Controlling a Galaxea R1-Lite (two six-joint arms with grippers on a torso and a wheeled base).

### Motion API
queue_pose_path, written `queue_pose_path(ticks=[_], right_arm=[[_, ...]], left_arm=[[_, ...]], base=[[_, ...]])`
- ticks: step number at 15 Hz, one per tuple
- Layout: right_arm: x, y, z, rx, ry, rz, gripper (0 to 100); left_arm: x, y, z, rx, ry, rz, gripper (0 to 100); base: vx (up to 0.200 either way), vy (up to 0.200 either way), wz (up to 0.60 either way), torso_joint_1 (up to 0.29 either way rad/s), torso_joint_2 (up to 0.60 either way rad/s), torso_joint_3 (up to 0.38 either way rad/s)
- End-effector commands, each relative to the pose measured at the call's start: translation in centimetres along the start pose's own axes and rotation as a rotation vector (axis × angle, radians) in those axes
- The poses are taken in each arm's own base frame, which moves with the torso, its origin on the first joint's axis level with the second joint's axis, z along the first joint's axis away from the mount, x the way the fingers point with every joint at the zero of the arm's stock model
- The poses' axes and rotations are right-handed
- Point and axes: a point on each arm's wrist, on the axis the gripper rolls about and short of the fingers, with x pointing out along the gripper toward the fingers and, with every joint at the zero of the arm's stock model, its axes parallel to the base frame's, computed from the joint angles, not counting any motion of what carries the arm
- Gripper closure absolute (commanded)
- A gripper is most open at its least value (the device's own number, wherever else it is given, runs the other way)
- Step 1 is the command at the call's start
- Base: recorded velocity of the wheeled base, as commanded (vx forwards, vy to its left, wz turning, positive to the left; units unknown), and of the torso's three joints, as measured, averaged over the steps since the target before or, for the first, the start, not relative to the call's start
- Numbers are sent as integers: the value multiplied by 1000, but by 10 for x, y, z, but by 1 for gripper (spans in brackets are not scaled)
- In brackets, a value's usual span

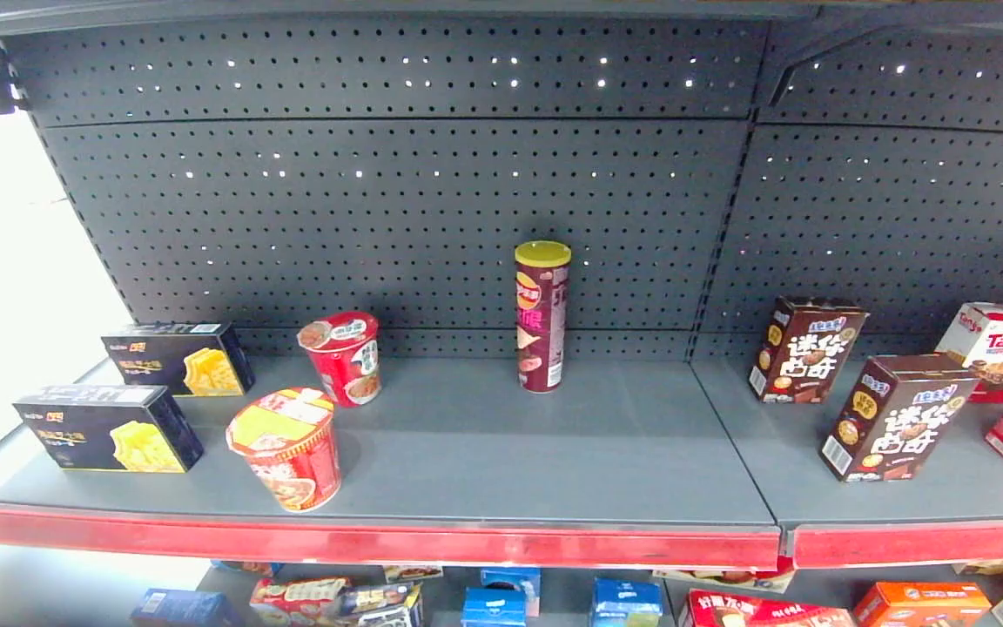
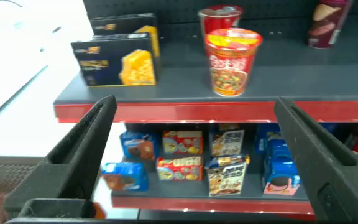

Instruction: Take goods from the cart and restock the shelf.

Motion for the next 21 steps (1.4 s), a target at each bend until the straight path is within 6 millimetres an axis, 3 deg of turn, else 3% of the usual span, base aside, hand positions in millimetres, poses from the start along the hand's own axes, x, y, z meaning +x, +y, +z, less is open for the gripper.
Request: queue_pose_path(ticks=[1,4,11,16,21], right_arm=[[0,0,0,1,1,-2,0],[0,0,0,1,-1,-2,0],[0,0,0,3,1,-2,0],[0,0,0,3,-1,-2,0],[0,0,0,3,1,-2,0]], left_arm=[[-2,1,33,-2,71,58,0],[-6,2,46,-5,68,30,0],[-12,1,32,-4,98,43,0],[-23,0,3,-4,139,43,0],[-23,0,-3,-7,142,44,0]], base=[[0,0,0,0,0,0],[0,0,600,58,-141,-87],[0,0,600,148,-342,-192],[0,0,600,104,-227,-130],[0,0,360,73,-159,-87]])
